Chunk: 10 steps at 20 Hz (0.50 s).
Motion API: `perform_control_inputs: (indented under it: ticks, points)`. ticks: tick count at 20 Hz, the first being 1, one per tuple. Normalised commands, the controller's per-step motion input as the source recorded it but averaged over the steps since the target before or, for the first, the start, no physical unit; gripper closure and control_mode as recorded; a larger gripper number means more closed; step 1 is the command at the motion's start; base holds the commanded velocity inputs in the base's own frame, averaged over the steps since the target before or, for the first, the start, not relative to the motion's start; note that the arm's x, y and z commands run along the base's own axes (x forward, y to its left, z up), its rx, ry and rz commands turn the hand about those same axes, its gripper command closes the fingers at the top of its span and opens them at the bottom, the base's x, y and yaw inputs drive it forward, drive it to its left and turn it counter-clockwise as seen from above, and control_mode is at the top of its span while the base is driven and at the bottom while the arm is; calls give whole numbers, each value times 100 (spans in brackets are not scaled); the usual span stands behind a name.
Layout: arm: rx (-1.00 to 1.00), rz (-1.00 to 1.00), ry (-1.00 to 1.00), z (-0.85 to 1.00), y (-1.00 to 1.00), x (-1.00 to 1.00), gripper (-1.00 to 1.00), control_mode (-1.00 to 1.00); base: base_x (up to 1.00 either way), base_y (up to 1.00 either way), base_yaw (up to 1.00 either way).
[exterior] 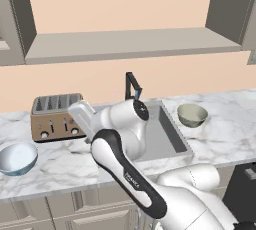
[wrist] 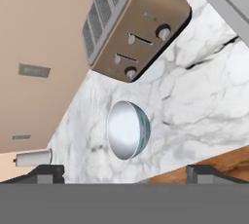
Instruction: Rinse each bowl for a few seconds and place them down in the sink or on the counter.
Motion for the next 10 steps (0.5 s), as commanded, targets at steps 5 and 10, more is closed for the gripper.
perform_control_inputs:
  ticks: [5,10]
  points:
    - [0,0,11,-12,32,32,-100,-100,0,0,0]
    - [0,0,13,-17,39,21,-100,-100,0,0,0]
